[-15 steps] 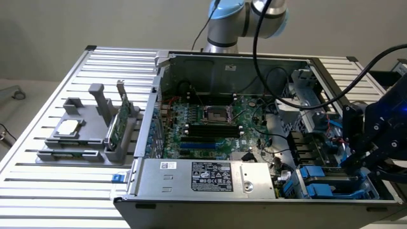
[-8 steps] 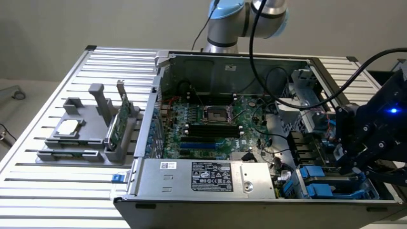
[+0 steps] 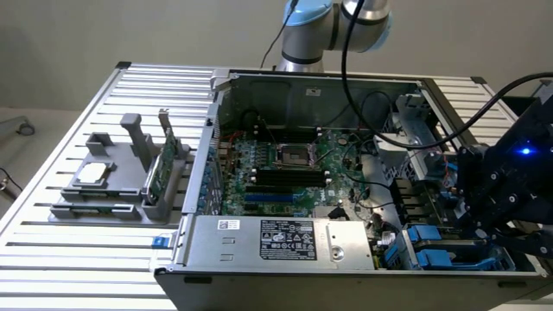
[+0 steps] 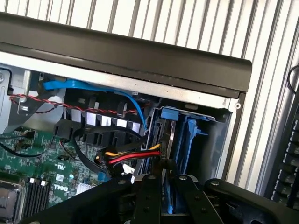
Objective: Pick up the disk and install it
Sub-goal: 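Insert the disk into the insertion slot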
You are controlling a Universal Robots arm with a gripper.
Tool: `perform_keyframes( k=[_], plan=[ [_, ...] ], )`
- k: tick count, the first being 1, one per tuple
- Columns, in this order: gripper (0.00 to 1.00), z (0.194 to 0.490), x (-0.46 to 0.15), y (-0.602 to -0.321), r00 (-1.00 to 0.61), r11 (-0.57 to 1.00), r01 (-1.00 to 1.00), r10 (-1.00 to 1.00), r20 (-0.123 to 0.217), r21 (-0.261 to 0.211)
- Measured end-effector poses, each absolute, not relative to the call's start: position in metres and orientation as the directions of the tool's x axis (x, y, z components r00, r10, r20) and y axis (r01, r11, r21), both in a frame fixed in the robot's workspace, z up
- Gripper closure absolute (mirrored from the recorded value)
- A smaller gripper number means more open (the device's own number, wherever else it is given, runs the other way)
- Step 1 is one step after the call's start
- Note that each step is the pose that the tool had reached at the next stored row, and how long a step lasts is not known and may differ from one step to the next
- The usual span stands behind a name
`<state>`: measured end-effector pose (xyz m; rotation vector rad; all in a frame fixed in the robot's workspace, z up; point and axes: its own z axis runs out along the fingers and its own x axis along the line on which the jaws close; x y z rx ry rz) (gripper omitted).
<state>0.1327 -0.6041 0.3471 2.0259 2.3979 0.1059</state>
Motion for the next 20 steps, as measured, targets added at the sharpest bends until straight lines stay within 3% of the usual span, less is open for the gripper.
perform_keyframes(
  k=[20],
  plan=[
    [0.84,0.343,0.133,-0.593,-0.023,0.020,0.997,0.999,0.042,0.069]
  ],
)
